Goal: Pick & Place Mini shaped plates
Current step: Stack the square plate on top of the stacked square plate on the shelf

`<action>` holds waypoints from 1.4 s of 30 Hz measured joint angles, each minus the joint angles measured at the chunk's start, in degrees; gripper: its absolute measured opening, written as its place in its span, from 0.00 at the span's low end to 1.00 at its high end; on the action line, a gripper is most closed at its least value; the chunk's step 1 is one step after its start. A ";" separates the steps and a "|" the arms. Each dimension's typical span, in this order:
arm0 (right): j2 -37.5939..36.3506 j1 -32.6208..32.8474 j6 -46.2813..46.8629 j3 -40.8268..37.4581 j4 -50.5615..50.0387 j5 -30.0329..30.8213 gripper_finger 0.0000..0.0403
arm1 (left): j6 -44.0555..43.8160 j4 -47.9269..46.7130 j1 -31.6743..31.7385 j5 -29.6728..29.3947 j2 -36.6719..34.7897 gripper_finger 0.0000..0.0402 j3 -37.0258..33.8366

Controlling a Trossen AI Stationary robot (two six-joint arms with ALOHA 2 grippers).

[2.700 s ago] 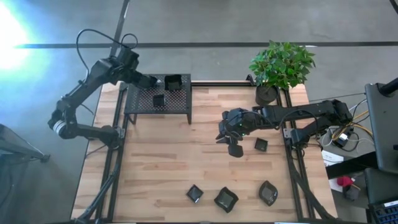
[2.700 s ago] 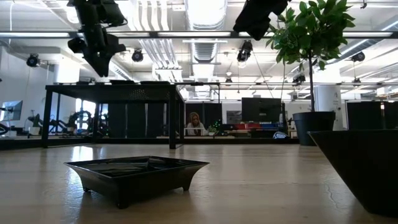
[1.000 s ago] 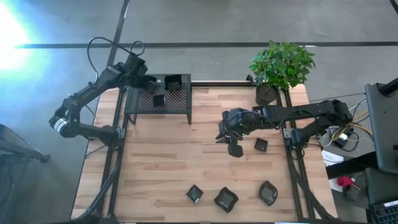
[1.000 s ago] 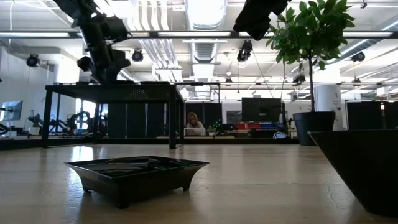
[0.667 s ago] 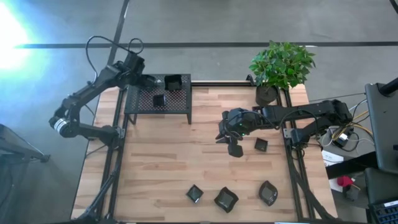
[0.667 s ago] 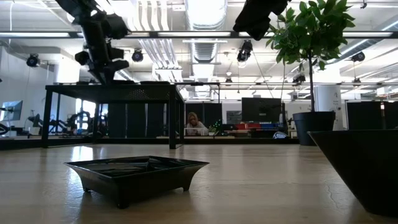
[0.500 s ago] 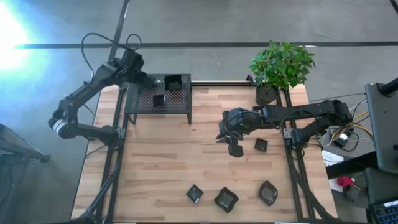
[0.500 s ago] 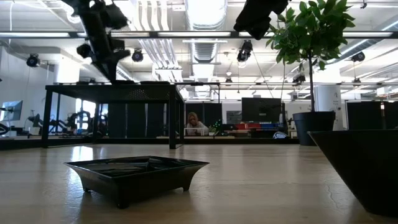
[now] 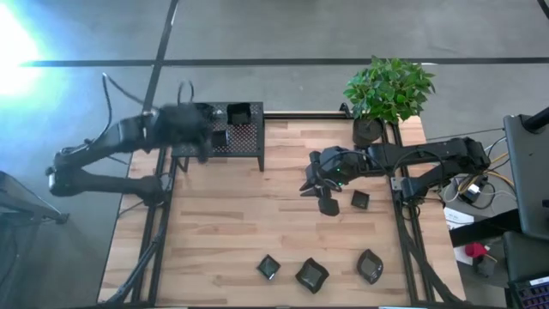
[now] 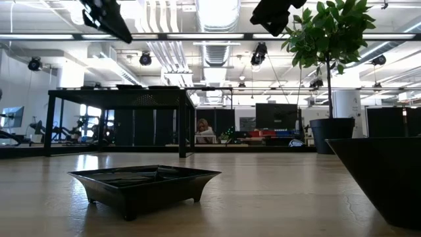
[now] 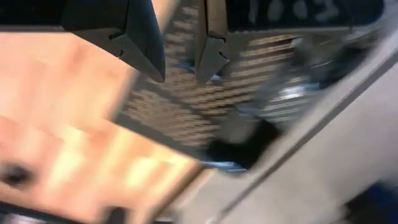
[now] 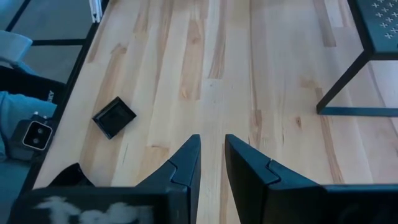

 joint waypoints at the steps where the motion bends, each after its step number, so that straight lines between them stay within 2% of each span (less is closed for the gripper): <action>1: 0.00 0.00 0.00 0.00 0.00 -0.01 0.17 | -0.25 0.31 -3.92 -0.10 -0.46 0.21 -0.86; 5: -0.08 0.00 -0.09 0.00 0.00 -0.06 0.17 | -0.98 3.19 -18.93 -3.17 -0.20 0.21 -4.82; 9: -0.04 0.41 -1.83 0.00 -0.02 -0.06 0.17 | -1.30 10.11 -32.66 -8.67 2.12 0.21 -9.24; 12: 0.04 1.24 -3.25 0.00 -0.02 -0.08 0.17 | -1.28 17.04 -40.36 -11.35 4.92 0.21 -12.03; 15: 0.02 2.09 -3.50 0.00 0.02 -0.12 0.17 | -2.35 22.24 -44.87 -12.01 8.75 0.21 -13.58; 20: 0.02 3.36 -3.69 0.00 0.02 -0.06 0.17 | -8.13 24.96 -47.21 -11.05 17.51 0.21 -14.07; 24: 0.02 4.28 -6.23 -0.02 0.02 -0.07 0.17 | -12.97 26.40 -47.29 -5.00 24.60 0.21 -12.42; 30: 0.02 5.92 -8.45 -0.02 0.05 -0.05 0.17 | -14.78 29.85 -47.58 2.63 32.82 0.21 -9.38; 35: 0.02 7.26 -8.61 -0.04 0.07 -0.03 0.17 | -16.03 33.07 -48.35 3.93 37.59 0.21 -7.47; 42: 0.02 8.37 -8.51 -0.04 0.08 -0.03 0.17 | -23.39 37.82 -49.48 5.59 43.16 0.21 -6.85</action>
